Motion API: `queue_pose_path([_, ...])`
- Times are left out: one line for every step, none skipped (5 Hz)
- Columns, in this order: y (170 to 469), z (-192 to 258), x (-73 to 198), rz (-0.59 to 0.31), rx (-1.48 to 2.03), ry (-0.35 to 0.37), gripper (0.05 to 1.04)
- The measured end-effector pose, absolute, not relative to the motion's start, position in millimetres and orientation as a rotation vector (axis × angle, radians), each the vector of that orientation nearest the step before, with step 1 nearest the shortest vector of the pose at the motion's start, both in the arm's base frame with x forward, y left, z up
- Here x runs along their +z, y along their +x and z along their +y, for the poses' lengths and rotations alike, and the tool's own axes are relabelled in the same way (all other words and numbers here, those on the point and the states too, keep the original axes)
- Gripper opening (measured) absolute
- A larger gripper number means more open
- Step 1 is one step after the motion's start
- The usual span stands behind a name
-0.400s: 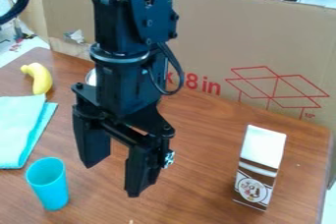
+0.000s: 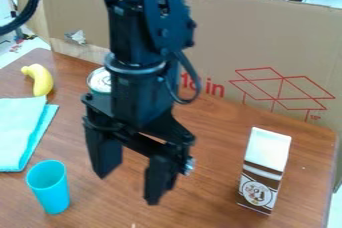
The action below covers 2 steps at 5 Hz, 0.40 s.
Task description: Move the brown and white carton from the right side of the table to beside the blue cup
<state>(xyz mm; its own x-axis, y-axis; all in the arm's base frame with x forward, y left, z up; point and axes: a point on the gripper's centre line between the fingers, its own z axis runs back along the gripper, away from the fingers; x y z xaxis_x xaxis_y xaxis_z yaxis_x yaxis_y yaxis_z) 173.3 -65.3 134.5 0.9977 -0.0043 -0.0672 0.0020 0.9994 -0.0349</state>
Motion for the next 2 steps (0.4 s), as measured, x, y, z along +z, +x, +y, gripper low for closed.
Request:
queue_pose_path([182,-81,139,0.019,-0.054,-0.018,1.0])
queue_pose_path([208,-94,142,-0.056,-0.114,0.012,1.0])
